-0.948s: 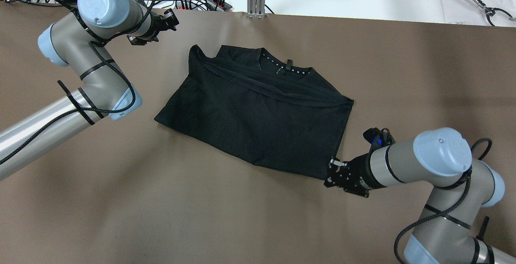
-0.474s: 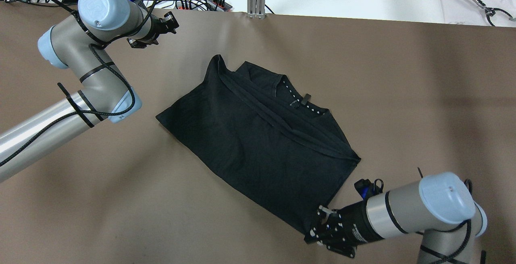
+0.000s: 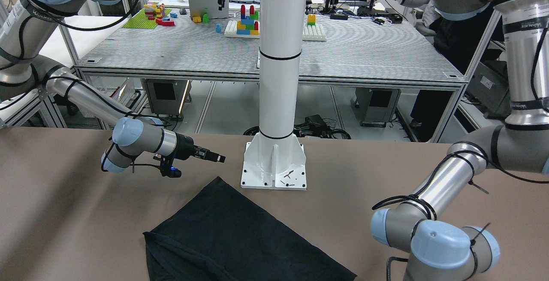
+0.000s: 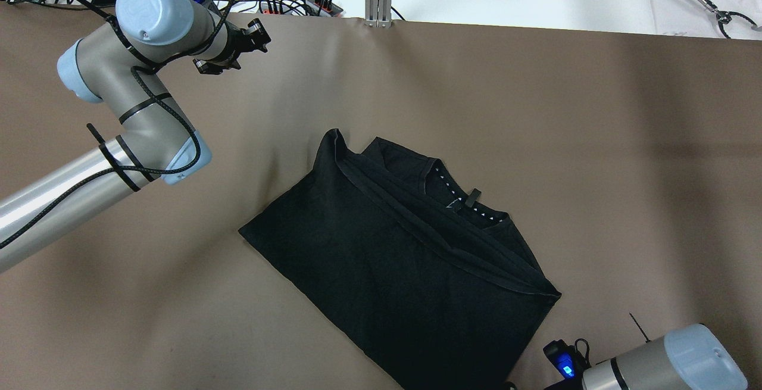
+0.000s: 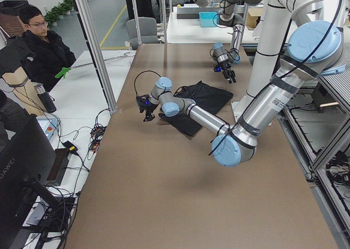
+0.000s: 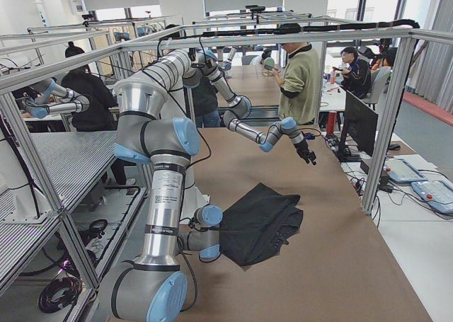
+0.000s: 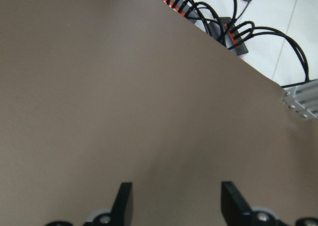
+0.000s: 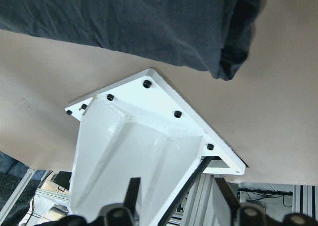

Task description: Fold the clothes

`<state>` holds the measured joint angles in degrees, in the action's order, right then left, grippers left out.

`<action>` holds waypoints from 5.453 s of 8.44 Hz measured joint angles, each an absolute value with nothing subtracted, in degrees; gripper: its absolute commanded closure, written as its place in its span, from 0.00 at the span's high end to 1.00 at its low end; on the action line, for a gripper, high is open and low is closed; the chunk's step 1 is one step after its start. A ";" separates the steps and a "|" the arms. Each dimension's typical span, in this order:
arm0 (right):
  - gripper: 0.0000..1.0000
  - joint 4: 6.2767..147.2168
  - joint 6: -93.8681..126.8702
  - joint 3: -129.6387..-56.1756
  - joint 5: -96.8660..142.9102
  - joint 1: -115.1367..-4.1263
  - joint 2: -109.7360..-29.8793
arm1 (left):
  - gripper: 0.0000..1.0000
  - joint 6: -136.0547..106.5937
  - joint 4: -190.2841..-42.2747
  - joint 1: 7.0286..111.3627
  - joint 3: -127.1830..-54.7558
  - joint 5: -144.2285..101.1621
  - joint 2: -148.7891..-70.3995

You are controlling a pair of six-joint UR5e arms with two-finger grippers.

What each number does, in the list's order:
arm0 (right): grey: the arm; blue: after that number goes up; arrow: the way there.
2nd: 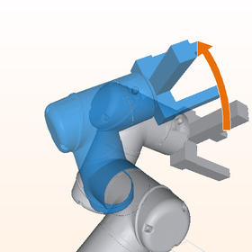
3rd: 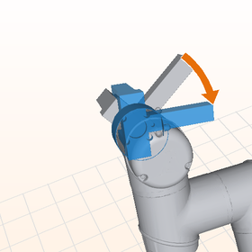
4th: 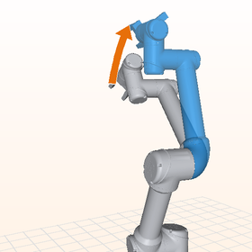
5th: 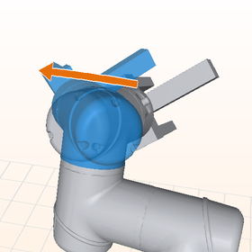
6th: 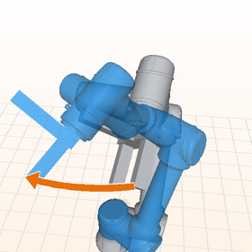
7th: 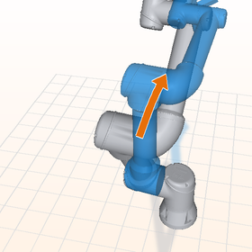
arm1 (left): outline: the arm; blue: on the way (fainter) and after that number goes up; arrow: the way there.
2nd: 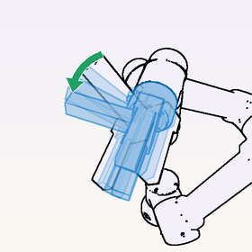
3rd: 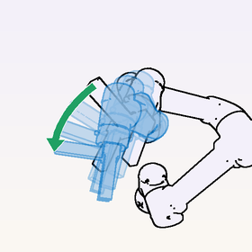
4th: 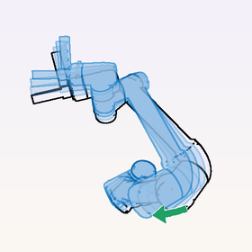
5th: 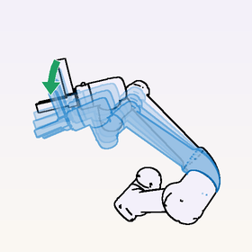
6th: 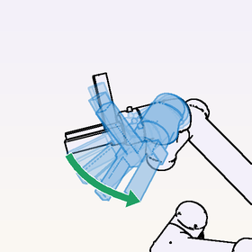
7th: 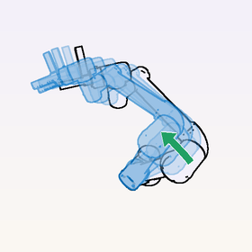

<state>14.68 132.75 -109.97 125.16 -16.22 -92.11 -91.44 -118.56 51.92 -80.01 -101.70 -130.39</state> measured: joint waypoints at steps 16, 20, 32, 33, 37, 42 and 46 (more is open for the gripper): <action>0.95 20.92 118.67 -103.42 109.46 -24.65 -82.68 | 0.10 -103.75 -120.75 31.87 -99.31 -99.42 -107.22; 0.95 21.00 119.05 -103.51 109.51 -24.62 -82.63 | 0.00 -103.78 -120.80 31.39 -100.01 -99.28 -107.25; 0.95 21.87 118.71 -103.23 109.11 -26.15 -82.72 | 0.00 -93.81 -129.69 49.04 -36.01 -104.28 -160.86; 0.95 22.48 118.54 -103.29 108.48 -26.45 -82.63 | 0.00 -93.78 -129.94 48.71 -34.19 -103.45 -162.07; 0.95 23.10 118.06 -103.39 106.72 -27.77 -82.50 | 0.94 -92.45 -130.63 48.31 -30.25 -102.33 -164.78; 0.64 30.59 115.14 -103.06 98.00 -27.59 -77.00 | 0.94 -81.03 -128.98 50.43 -46.11 -103.97 -154.14; 0.54 58.95 81.56 -103.03 97.21 -25.11 -65.77 | 0.94 -79.99 -128.14 50.68 -56.03 -106.35 -145.50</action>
<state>58.95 81.56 -103.03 97.21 -25.11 -65.77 -79.99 -128.14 50.68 -56.03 -106.35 -145.50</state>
